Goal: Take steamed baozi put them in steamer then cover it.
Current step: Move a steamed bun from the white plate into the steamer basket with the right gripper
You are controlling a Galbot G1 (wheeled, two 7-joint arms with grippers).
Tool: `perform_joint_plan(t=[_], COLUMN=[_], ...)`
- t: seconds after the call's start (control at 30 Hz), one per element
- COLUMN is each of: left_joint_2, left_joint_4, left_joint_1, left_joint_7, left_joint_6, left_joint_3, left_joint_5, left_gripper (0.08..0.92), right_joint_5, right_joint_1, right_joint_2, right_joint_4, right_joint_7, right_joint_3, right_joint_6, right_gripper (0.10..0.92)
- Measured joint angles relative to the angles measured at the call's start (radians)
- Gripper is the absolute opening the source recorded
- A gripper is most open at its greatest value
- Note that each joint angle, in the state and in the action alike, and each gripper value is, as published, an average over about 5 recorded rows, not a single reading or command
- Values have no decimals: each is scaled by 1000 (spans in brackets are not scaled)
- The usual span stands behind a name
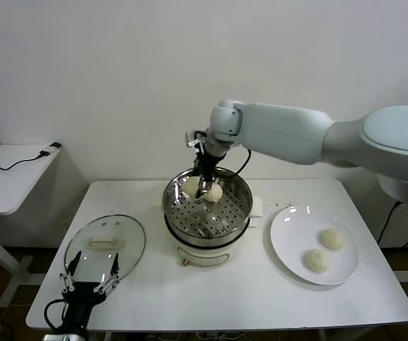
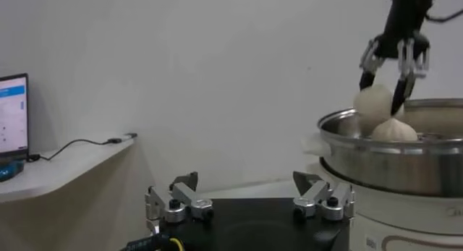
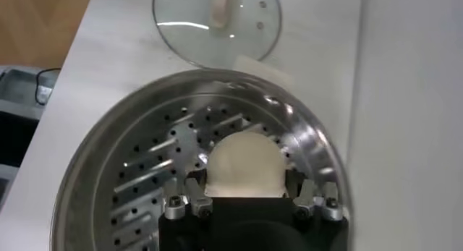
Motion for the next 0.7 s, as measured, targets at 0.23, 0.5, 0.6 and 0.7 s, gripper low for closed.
perform_joint_plan(t=[0.23,0.5,0.6,0.7], left_joint_2=[1,2,2,2], left_joint_4=[7,14,14,13], left_joint_1=[-7,-19,-22,-23], left_joint_7=[0,0,0,0], left_joint_6=[3,10,12,13], left_joint_3=[0,2,4,4], left_joint_5=[1,3,5,8], left_gripper=[823,823,823,823], right_joint_5=[-10,-22,-19,-15], right_joint_1=[-55,-82,-84,-78], right_joint_2=[32,35,31,23], right_joint_4=[-16,-22,-17,-8], right_joint_7=[15,22,22,18], right_joint_3=[-2,4,12,18], right_joint_6=[-7,-18,-23,-23], right_gripper=[697,757,806,820])
